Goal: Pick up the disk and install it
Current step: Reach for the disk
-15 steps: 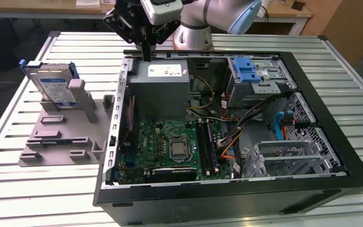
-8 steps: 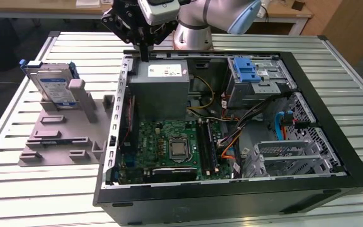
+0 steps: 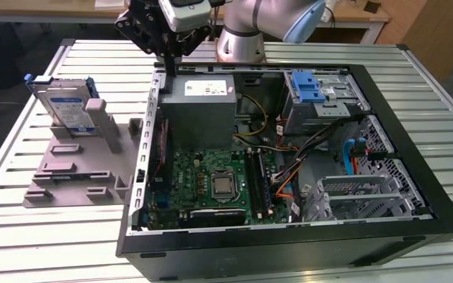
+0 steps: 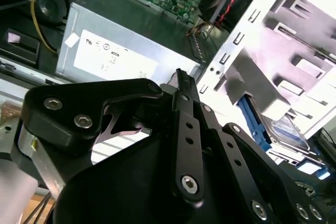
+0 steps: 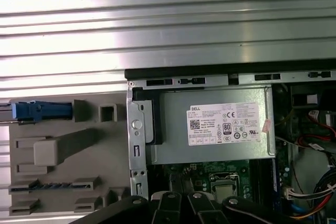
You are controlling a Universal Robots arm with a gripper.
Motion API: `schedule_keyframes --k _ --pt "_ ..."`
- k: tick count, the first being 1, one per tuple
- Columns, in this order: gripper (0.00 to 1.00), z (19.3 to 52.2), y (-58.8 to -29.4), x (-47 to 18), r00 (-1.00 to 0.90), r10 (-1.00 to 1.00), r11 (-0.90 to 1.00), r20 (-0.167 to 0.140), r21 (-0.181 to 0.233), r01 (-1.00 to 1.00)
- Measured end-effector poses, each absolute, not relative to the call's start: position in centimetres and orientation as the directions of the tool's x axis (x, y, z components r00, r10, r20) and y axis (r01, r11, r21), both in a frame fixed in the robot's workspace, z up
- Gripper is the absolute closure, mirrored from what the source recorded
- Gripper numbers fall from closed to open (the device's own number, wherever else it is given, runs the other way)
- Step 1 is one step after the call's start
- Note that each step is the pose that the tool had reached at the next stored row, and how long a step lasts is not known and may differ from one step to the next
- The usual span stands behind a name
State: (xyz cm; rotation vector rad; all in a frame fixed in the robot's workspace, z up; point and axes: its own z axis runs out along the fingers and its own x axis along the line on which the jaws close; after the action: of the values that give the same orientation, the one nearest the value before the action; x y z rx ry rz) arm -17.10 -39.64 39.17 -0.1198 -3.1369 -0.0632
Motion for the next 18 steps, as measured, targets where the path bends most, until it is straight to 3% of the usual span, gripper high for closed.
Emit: schedule_keyframes --k 18 --pt "0.89 39.0 -38.1 -21.6 -0.997 0.076 0.996 0.004 0.04 0.076"
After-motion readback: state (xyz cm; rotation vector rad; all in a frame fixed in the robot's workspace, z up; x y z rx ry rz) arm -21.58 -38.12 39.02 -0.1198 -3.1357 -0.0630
